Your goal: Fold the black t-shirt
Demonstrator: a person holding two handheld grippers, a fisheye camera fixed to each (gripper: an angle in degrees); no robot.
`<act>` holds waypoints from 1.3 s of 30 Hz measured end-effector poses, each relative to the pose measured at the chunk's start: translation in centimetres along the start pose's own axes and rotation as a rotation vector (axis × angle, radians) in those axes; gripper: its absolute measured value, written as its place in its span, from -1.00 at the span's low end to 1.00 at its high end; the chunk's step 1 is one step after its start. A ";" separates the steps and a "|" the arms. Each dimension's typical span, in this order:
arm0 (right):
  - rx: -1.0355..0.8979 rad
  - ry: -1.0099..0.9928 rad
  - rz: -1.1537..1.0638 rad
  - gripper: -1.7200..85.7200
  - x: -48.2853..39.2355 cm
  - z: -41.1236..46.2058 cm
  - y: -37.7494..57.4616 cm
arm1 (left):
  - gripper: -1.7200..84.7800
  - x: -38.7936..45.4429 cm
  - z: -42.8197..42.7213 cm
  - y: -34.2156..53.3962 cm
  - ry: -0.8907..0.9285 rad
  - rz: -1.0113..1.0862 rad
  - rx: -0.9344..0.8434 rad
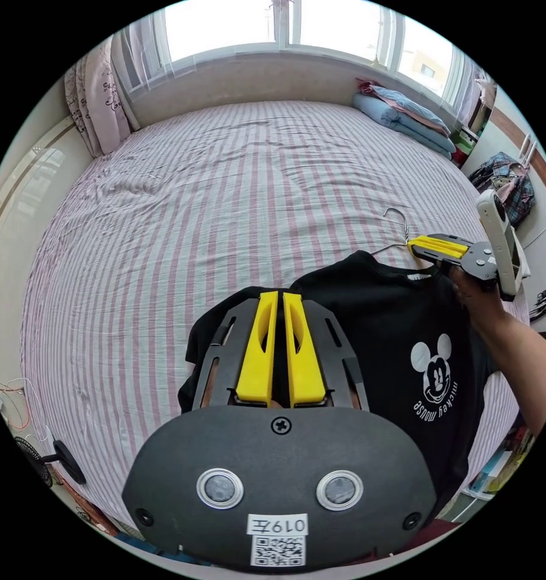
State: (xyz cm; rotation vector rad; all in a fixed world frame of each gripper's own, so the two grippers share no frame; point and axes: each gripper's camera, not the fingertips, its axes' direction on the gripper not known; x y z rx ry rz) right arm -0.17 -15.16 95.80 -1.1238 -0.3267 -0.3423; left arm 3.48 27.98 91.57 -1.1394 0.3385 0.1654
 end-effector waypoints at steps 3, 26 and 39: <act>0.000 0.041 -0.027 -0.95 -0.8 0.5 0.1 | -0.93 -0.3 0.4 -0.1 0.019 -0.002 -0.008; 0.070 -0.114 0.313 -0.98 6.6 0.6 5.8 | -0.94 -2.5 4.6 -2.3 -0.021 -0.045 -0.148; 0.096 -0.070 0.264 -0.98 8.2 1.4 6.4 | -0.94 -2.8 3.5 -5.9 -0.054 -0.064 -0.162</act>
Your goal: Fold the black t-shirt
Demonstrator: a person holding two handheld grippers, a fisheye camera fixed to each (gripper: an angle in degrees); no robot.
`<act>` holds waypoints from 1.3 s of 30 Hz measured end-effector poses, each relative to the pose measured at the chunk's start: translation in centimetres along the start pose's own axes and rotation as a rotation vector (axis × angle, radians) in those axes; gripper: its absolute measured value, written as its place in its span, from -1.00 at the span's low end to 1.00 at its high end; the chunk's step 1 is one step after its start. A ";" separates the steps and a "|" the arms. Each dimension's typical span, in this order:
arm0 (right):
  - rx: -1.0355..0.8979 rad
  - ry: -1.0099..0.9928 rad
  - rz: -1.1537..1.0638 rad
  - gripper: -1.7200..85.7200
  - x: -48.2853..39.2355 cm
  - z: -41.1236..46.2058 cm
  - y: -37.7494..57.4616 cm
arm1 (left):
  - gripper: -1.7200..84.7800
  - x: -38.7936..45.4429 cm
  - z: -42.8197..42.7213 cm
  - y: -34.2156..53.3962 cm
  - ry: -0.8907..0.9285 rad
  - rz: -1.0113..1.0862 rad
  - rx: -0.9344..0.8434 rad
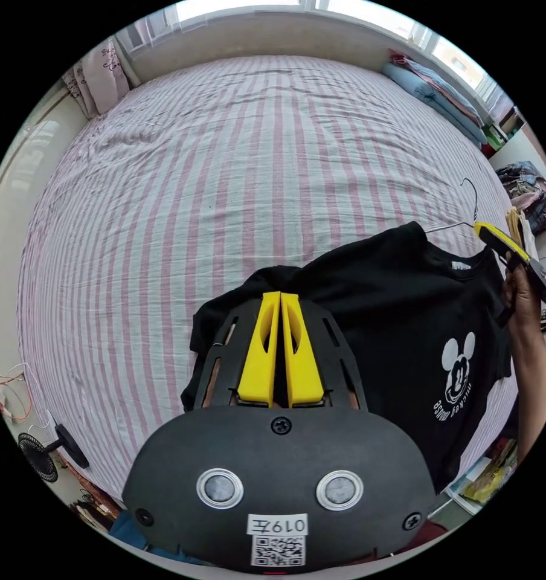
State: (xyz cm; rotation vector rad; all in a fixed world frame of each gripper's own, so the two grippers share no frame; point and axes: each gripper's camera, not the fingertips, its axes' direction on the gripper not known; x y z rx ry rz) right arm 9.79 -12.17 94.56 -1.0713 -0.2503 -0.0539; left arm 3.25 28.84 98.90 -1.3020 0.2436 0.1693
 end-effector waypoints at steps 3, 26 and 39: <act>0.018 -0.019 0.019 -0.98 0.8 0.1 -0.4 | -0.94 1.0 -2.8 -0.5 0.010 -0.020 0.115; -0.012 -0.124 0.237 -0.98 9.6 3.0 -0.7 | -0.94 4.9 -0.8 -7.7 0.116 0.025 0.087; 0.005 -0.248 0.682 -0.98 15.3 4.6 0.8 | -0.95 4.7 -0.5 -10.7 0.106 0.061 0.035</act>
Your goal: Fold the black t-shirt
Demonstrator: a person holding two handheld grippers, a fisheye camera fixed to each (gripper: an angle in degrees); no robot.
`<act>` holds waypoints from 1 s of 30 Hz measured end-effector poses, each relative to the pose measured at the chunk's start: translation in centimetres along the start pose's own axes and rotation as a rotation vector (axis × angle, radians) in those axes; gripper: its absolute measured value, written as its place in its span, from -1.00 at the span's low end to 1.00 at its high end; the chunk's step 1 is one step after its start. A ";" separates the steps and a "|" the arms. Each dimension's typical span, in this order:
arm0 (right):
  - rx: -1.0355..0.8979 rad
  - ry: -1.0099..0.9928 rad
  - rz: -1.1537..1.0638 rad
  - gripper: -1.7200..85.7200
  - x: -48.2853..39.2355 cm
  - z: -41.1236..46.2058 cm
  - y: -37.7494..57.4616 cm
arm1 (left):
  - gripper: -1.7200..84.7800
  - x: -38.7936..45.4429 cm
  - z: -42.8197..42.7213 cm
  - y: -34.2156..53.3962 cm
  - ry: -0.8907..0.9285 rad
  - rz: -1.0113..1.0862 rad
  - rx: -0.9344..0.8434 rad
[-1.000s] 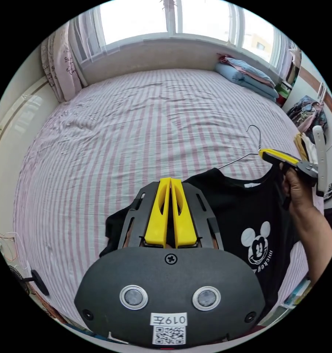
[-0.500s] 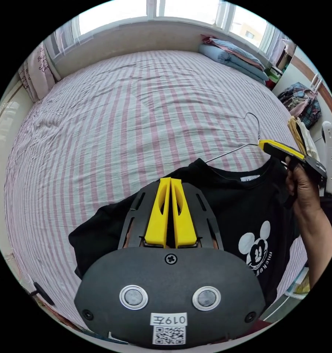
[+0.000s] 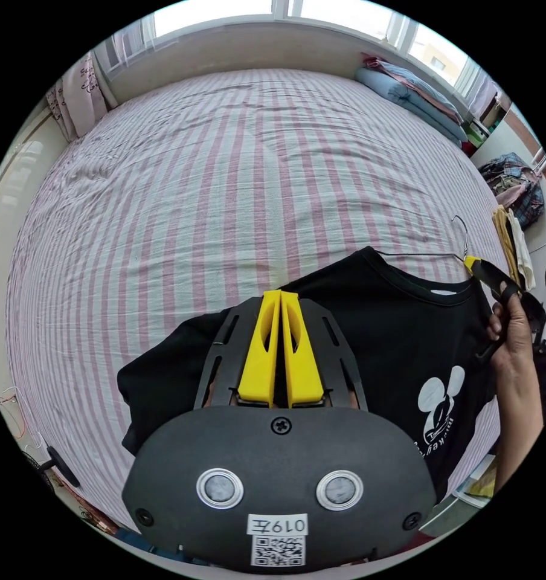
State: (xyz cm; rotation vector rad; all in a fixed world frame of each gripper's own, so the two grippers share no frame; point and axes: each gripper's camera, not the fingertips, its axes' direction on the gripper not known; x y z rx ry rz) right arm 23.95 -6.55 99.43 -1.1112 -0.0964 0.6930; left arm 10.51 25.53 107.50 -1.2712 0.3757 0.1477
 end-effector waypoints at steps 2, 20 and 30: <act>0.012 -0.028 0.065 -0.98 0.3 0.2 -0.2 | -0.95 0.1 -0.1 -0.3 -0.008 0.017 0.002; 0.088 0.249 -1.130 -0.94 -15.6 2.1 2.1 | -0.94 -0.8 -0.2 -3.2 -0.005 -0.012 -0.002; 0.039 0.529 -1.521 -0.81 -20.9 8.9 6.6 | -0.94 -2.1 0.4 -3.8 0.028 0.003 0.003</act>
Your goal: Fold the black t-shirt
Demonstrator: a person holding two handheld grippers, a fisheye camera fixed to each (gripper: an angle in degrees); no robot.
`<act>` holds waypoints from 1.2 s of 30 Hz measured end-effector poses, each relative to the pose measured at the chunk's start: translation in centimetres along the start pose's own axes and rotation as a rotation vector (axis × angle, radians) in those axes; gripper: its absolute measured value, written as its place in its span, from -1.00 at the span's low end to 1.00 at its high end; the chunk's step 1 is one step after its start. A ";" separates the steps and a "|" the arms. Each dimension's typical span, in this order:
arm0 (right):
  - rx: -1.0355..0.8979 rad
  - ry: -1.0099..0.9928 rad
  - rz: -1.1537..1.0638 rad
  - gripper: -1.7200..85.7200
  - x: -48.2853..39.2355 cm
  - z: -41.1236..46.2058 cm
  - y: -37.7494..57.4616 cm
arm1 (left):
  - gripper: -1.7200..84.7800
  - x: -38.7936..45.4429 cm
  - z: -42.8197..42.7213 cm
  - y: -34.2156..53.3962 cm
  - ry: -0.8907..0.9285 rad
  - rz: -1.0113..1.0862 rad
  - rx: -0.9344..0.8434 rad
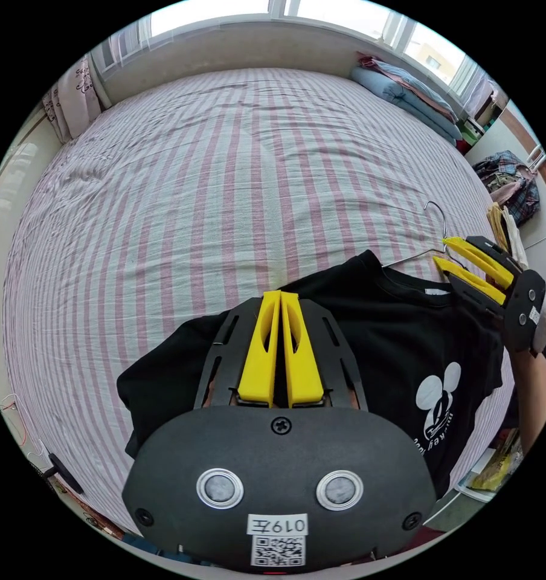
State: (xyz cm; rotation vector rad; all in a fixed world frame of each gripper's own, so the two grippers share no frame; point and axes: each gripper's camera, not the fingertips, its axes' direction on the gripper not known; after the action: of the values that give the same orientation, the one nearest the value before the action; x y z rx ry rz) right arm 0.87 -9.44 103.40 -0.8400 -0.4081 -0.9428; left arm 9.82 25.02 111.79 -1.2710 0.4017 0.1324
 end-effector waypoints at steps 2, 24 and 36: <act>-0.028 0.056 -0.085 -0.89 -1.6 0.8 -1.4 | -0.94 -0.2 0.2 0.0 0.004 0.000 0.000; -0.176 0.002 0.213 -0.98 -6.4 4.7 -0.7 | -0.95 -2.6 4.2 3.0 0.041 -0.005 -0.024; -0.182 0.015 0.398 -0.98 -10.9 6.9 4.2 | -0.94 -3.1 9.1 8.9 0.065 -0.009 -0.047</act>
State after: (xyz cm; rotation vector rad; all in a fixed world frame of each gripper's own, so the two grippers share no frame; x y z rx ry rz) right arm -1.25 3.18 98.82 -1.0340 -0.1325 -0.6206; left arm 6.14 36.63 107.07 -1.3263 0.4513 0.0937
